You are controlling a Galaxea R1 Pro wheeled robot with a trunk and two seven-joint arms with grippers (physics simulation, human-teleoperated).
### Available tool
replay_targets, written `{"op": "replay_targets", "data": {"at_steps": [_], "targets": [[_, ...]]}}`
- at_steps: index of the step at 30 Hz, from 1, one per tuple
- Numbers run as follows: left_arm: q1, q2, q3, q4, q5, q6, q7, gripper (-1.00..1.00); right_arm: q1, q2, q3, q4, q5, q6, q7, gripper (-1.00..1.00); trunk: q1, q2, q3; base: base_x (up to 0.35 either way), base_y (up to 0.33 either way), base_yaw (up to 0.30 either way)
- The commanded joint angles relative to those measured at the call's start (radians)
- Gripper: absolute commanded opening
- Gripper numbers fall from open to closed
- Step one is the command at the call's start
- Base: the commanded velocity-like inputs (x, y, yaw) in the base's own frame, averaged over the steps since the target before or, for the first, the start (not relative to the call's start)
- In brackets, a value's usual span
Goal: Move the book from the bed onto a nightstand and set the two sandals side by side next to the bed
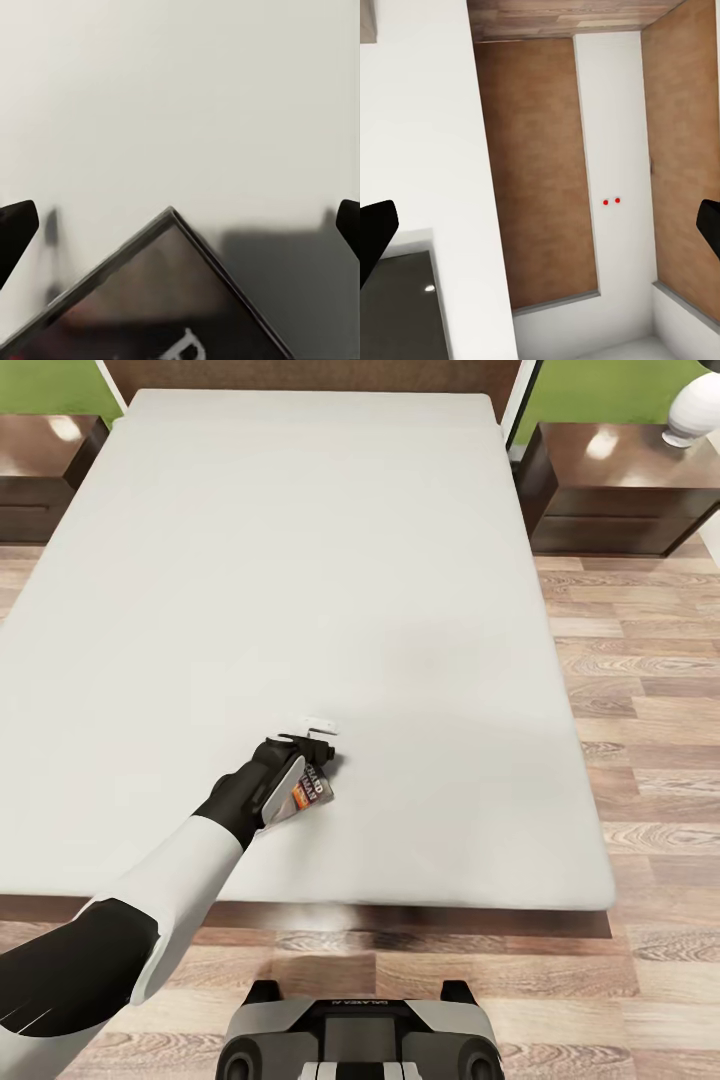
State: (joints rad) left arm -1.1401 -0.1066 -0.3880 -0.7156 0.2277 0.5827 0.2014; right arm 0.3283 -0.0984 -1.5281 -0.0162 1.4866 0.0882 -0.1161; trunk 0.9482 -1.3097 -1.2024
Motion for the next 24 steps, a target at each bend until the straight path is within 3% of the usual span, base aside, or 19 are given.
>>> {"op": "replay_targets", "data": {"at_steps": [1,24], "targets": [[0.0,0.001,-0.003,0.048,0.023,0.005,0.009,1.0,0.0,0.0,-0.007,0.001,0.011,0.002,-0.004,1.0,0.0,0.0,0.0,-0.021,0.0,0.0],[0.0,0.001,-0.003,0.047,0.022,0.004,0.009,1.0,0.0,0.001,-0.007,0.001,0.011,0.002,-0.004,1.0,0.0,0.0,0.0,-0.06,0.01,0.0]]}}
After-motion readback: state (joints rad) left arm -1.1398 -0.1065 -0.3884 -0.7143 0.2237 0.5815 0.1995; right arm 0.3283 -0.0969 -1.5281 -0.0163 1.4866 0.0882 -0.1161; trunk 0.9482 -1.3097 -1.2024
